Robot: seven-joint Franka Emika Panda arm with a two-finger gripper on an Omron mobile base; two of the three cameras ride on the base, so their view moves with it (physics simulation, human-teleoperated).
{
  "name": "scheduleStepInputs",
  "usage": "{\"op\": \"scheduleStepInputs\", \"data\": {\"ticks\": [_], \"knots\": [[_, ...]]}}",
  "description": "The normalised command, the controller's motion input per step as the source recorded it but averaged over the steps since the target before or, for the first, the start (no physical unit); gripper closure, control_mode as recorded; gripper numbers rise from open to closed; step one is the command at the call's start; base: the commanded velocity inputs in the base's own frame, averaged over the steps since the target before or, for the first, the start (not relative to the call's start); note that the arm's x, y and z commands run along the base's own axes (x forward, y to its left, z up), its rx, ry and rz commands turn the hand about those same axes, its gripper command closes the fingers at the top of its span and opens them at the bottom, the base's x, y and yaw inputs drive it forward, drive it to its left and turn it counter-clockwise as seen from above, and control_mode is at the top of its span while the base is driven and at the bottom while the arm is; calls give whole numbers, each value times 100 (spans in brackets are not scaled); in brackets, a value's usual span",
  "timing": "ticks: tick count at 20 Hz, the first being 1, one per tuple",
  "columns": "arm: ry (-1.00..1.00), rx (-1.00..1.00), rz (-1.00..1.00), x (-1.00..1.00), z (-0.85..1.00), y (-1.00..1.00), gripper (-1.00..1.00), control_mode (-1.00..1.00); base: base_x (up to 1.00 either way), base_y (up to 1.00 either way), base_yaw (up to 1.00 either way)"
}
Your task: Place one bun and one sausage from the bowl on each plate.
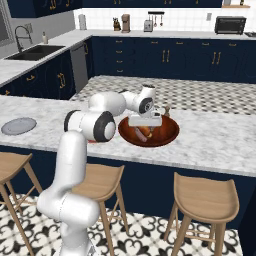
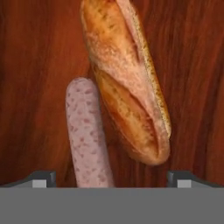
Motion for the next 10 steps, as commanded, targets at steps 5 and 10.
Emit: {"op": "scheduleStepInputs", "data": {"ticks": [5, 10], "knots": [[0, 0, 0, -9, -31, 0, -100, -100, 0, 0, 0], [0, 0, 0, -28, -16, 0, -100, -100, 0, 0, 0]]}}
